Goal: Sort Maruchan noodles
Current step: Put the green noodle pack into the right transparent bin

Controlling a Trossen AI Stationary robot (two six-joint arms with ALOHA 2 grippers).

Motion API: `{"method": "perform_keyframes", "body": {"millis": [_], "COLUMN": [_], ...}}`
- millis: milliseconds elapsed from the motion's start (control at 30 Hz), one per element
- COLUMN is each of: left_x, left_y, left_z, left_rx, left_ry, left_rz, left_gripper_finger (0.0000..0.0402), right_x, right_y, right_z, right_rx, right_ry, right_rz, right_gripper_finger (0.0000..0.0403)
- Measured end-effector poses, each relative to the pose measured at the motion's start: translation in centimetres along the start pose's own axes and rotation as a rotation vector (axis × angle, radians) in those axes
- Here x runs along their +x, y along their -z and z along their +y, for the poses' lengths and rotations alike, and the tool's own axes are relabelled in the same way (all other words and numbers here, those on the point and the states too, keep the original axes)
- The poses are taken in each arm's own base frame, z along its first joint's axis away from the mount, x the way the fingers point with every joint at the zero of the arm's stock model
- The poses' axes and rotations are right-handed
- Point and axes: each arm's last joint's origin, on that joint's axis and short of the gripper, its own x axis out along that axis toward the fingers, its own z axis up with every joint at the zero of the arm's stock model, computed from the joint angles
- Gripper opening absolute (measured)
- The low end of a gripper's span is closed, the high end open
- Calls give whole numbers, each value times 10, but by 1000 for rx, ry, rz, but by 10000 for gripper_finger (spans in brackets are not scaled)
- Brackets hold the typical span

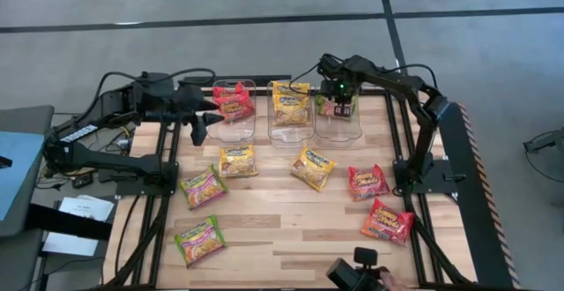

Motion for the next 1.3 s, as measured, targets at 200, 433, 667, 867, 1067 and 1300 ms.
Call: {"method": "perform_keyframes", "body": {"millis": [200,433,667,867,1067,1300], "left_x": [0,0,0,0,-1,-1], "left_y": [-2,-3,-5,-6,-7,-7], "left_z": [3,14,21,25,26,26], "left_rx": [98,161,243,262,256,257], "left_ry": [-78,-173,-217,-239,-247,-247], "left_rz": [-16,-18,-22,-19,-33,-33], "left_gripper_finger": [172,172,172,172,172,172], "right_x": [0,-1,-1,-1,-1,-14], "right_y": [3,3,-4,-1,1,-7], "right_z": [2,5,-1,3,4,-5], "right_rx": [44,59,73,55,51,113], "right_ry": [-15,-22,42,43,49,89], "right_rz": [27,43,-17,30,57,-10], "right_gripper_finger": [63,63,63,63,63,63]}}
